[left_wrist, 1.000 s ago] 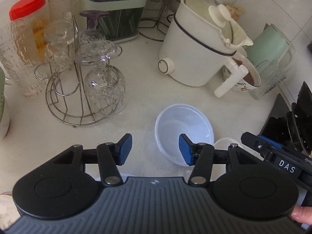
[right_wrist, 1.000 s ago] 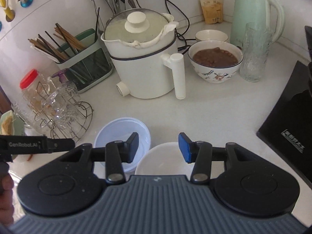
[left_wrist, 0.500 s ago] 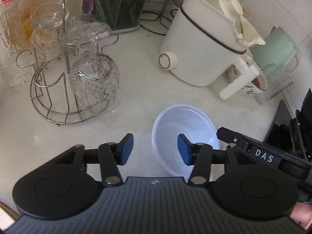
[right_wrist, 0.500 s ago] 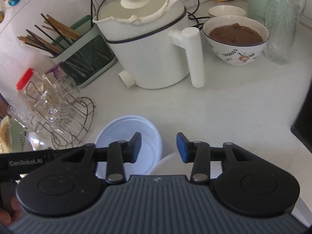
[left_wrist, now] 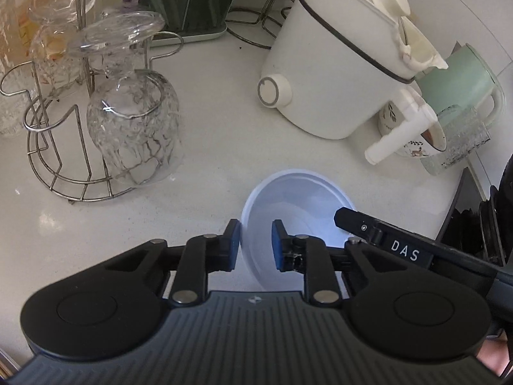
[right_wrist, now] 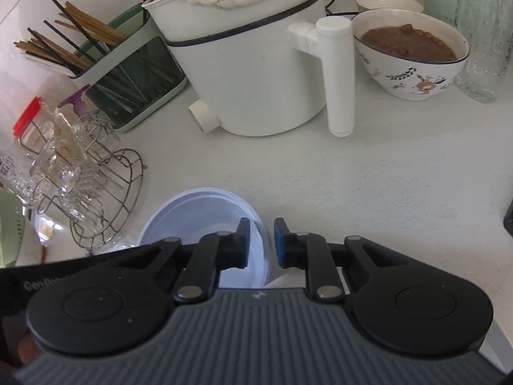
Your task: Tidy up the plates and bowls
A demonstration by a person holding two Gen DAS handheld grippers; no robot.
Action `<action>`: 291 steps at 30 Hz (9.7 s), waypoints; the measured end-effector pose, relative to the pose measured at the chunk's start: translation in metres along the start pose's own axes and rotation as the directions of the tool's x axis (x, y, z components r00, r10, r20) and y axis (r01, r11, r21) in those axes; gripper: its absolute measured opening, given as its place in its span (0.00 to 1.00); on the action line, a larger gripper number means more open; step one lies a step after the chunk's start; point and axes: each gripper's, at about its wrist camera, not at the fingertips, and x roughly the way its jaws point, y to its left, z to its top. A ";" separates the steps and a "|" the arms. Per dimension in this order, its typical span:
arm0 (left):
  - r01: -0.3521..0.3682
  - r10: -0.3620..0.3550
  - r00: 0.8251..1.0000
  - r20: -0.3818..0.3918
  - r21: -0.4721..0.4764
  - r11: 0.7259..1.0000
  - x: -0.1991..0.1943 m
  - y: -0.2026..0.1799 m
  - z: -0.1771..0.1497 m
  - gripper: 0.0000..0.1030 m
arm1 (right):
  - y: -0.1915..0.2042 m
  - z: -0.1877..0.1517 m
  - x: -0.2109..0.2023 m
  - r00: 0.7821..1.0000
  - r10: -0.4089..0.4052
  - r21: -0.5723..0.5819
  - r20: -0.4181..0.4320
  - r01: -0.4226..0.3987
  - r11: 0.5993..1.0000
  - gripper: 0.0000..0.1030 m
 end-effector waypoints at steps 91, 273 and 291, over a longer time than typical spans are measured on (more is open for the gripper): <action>-0.039 0.030 0.999 -0.044 -0.213 0.976 -0.151 0.095 -0.071 0.31 | 0.103 -0.060 -0.075 0.956 0.184 -0.161 -0.229 -0.223 0.961 0.20; 0.101 -0.095 0.995 0.037 -0.195 0.976 -0.189 0.021 -0.064 0.13 | 0.045 -0.042 -0.143 0.972 0.226 -0.048 -0.068 -0.229 0.972 0.18; -0.008 0.024 0.999 0.036 -0.374 0.927 -0.183 0.092 -0.101 0.13 | 0.112 -0.053 -0.094 0.949 0.198 -0.281 -0.246 -0.266 0.922 0.19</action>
